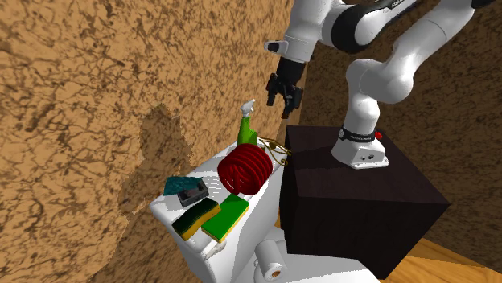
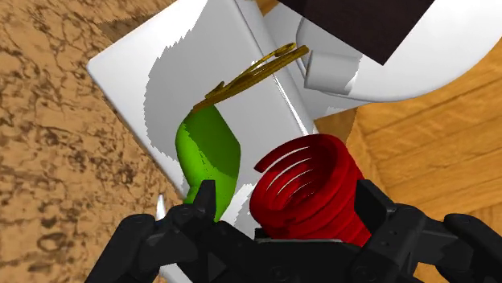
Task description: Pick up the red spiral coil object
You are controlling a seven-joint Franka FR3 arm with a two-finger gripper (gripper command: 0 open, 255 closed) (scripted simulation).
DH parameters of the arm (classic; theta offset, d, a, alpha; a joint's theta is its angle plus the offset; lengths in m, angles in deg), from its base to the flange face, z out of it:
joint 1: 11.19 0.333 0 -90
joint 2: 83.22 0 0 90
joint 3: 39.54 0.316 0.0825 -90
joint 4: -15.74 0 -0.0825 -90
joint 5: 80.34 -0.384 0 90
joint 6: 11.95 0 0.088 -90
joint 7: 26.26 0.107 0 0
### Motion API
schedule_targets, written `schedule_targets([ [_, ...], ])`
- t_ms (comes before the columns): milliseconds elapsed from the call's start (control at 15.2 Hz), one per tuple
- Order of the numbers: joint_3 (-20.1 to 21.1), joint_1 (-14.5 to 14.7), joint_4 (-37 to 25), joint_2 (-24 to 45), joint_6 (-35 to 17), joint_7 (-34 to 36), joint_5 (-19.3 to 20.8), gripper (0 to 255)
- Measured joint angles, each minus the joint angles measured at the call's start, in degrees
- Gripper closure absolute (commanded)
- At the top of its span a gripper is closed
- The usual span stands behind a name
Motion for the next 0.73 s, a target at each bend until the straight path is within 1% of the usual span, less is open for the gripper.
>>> schedule_targets([
  [198, 1.7, 2.6, 3.1, 4.1, -9.0, -1.2, -1.3, 0],
  [330, 2.6, 4.0, 4.0, 8.2, -15.2, -2.2, -1.8, 0],
  [528, 4.8, 6.0, 5.5, 15.9, -26.2, -2.9, -2.4, 0],
  [660, 5.9, 6.6, 6.1, 21.6, -33.8, -3.8, -2.2, 0],
  [726, 6.7, 6.2, 5.7, 24.6, -37.0, -4.1, -1.5, 0],
])
